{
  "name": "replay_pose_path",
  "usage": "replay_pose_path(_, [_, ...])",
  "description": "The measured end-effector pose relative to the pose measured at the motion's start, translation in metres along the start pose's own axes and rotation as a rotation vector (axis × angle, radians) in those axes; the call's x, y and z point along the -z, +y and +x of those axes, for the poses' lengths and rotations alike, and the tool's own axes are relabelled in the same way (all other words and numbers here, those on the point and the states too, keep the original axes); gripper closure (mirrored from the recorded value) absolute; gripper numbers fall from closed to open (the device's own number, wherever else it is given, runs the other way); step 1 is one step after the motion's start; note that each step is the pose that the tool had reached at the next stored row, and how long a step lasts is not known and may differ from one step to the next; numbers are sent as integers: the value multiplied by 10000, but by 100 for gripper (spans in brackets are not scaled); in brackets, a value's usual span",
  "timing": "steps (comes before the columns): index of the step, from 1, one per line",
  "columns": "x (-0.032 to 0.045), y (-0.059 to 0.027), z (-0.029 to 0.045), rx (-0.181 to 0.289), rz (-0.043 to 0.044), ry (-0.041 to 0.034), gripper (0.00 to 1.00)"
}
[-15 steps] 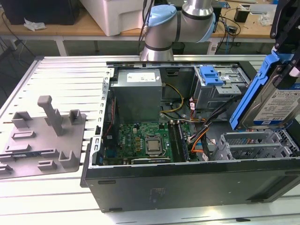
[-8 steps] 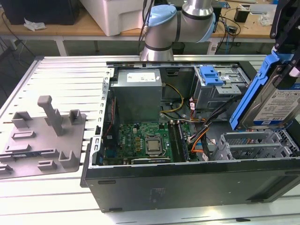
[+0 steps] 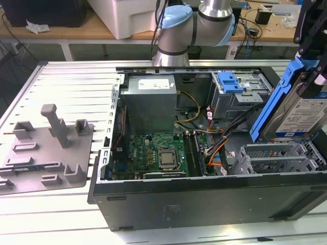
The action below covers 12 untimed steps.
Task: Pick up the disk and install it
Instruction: 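Insert the disk into the insertion slot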
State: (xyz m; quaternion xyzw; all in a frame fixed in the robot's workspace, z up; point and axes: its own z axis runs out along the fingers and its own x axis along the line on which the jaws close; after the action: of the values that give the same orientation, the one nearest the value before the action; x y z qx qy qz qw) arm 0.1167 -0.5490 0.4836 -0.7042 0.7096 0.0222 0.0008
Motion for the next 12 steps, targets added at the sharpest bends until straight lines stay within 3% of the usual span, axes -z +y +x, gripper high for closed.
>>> replay_pose_path(12, [-57,-2,2,0,18,0,64])
